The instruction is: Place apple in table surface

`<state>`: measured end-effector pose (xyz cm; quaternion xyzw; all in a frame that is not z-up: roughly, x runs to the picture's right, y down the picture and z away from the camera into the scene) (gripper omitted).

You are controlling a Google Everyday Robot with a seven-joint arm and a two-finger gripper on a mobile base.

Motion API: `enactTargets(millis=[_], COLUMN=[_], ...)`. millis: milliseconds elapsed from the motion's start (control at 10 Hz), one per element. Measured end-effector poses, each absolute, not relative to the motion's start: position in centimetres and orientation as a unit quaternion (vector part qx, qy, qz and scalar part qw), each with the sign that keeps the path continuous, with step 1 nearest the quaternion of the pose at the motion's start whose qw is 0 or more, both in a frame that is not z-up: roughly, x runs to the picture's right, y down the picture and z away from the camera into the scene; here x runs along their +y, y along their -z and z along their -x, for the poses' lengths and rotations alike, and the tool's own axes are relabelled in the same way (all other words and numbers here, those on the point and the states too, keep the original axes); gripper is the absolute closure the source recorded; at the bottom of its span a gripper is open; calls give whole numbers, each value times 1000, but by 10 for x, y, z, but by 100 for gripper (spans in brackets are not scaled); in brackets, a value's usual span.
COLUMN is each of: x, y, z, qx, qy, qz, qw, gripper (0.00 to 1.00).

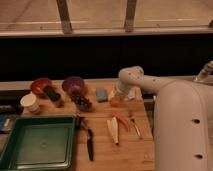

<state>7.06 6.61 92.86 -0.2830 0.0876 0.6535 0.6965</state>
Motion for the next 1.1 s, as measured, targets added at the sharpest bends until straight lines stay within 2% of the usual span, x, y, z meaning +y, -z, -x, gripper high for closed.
enactTargets(millis=[600, 800, 1100], x=[55, 40, 5], y=[-921, -907, -864], z=[-71, -86, -117], qx=[81, 70, -4], qy=[-649, -668, -719], qz=[274, 246, 169], qw=[705, 699, 674], gripper=[20, 20, 20])
